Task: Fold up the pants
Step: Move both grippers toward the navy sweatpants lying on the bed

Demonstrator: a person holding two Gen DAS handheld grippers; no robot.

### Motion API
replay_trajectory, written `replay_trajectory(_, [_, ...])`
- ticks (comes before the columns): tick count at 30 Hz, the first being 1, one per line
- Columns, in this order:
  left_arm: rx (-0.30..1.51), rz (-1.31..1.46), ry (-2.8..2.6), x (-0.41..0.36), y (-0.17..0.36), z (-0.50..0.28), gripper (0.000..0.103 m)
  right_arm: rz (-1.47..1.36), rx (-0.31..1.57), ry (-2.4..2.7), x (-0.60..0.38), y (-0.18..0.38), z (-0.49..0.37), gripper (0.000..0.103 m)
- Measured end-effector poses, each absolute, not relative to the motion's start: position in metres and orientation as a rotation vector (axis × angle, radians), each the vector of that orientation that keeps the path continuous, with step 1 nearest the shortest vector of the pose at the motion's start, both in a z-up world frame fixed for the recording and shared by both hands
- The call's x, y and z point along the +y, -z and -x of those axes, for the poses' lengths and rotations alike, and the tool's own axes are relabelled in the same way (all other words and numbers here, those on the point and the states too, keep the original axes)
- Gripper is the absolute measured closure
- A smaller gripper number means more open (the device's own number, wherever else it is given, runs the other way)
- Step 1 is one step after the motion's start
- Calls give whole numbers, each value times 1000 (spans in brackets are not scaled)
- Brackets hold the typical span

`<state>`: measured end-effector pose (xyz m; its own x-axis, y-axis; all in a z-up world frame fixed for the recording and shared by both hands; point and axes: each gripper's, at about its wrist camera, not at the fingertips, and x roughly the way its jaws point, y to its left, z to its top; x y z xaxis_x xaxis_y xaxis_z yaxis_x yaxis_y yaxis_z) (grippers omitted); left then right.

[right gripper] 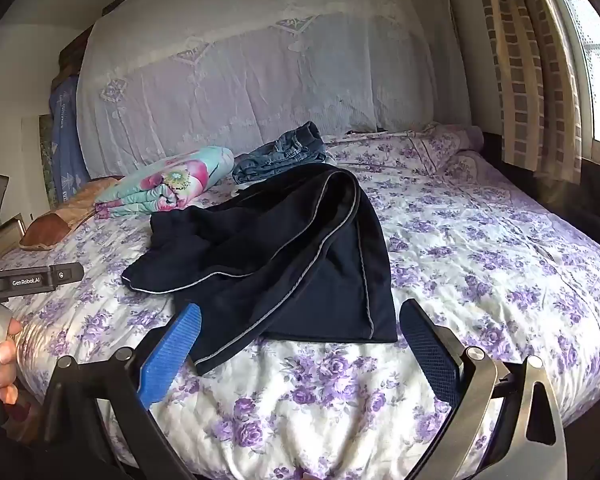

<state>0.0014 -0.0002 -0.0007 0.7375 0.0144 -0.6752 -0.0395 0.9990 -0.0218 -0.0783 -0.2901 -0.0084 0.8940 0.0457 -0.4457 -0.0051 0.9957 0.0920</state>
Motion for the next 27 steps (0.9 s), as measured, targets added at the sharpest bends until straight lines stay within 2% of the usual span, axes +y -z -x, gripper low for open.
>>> replay_trajectory(4, [773, 36, -35, 2, -2, -11, 4, -89, 460, -24, -290, 9, 77, 3])
replay_trajectory(11, [700, 3, -72, 1, -1, 0, 4, -88, 458, -26, -288, 16, 74, 3])
replay_trajectory(27, [707, -8, -79, -2, -1, -2, 4, -105, 466, -21, -294, 13, 76, 3])
